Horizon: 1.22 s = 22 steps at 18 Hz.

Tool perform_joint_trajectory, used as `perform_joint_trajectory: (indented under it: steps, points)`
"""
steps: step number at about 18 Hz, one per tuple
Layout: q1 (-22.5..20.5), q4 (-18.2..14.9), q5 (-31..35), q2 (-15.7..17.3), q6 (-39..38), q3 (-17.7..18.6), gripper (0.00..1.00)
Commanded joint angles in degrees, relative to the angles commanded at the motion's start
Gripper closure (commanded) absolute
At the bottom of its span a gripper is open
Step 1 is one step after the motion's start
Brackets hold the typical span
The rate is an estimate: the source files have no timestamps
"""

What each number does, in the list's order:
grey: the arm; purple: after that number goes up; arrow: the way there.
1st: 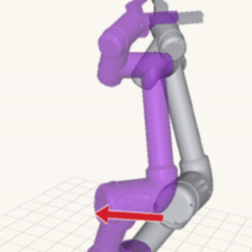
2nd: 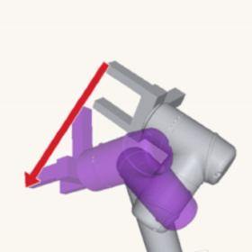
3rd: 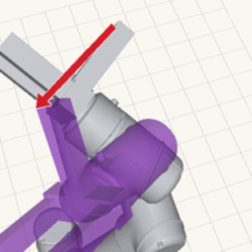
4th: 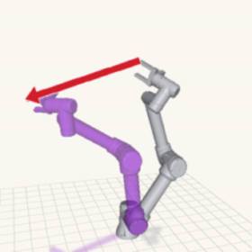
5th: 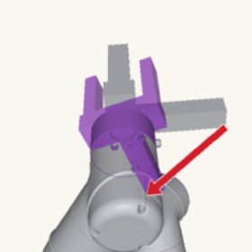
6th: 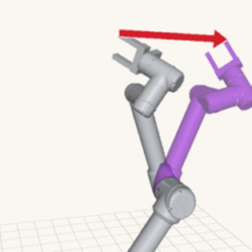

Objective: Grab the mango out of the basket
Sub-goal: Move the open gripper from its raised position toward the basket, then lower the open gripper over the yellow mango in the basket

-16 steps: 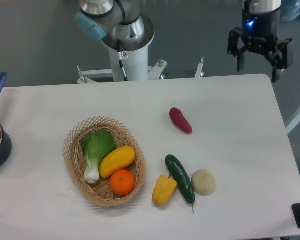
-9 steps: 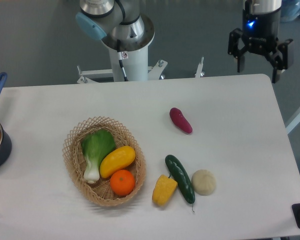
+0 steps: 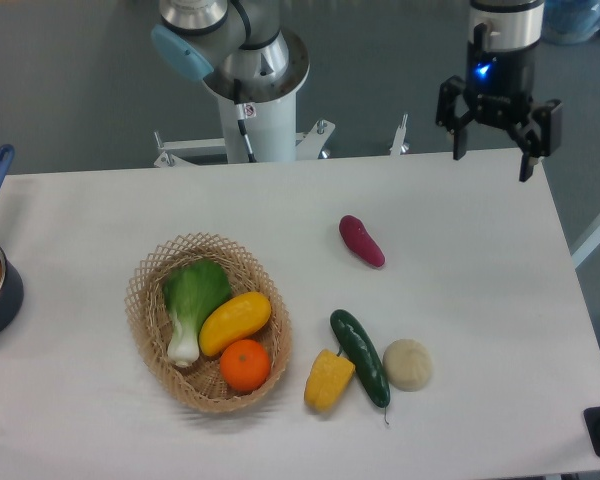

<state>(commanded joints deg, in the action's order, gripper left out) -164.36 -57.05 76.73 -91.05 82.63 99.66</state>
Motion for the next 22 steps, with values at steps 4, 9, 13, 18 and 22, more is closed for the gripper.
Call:
perform_joint_trajectory:
  steps: [4, 9, 13, 18, 22]
  points:
    - [4.12, 0.54, 0.09, -1.31, -2.64, 1.33, 0.0]
    - [8.52, 0.89, 0.26, -1.76, -8.97, 3.61, 0.0]
    - [11.77, 3.52, 0.53, -2.11, -11.26, 5.11, 0.0]
    - [16.34, 3.53, 0.53, -3.33, -11.26, 6.07, 0.0]
    - [20.38, 3.52, 2.71, -5.97, -8.55, 8.0, 0.0]
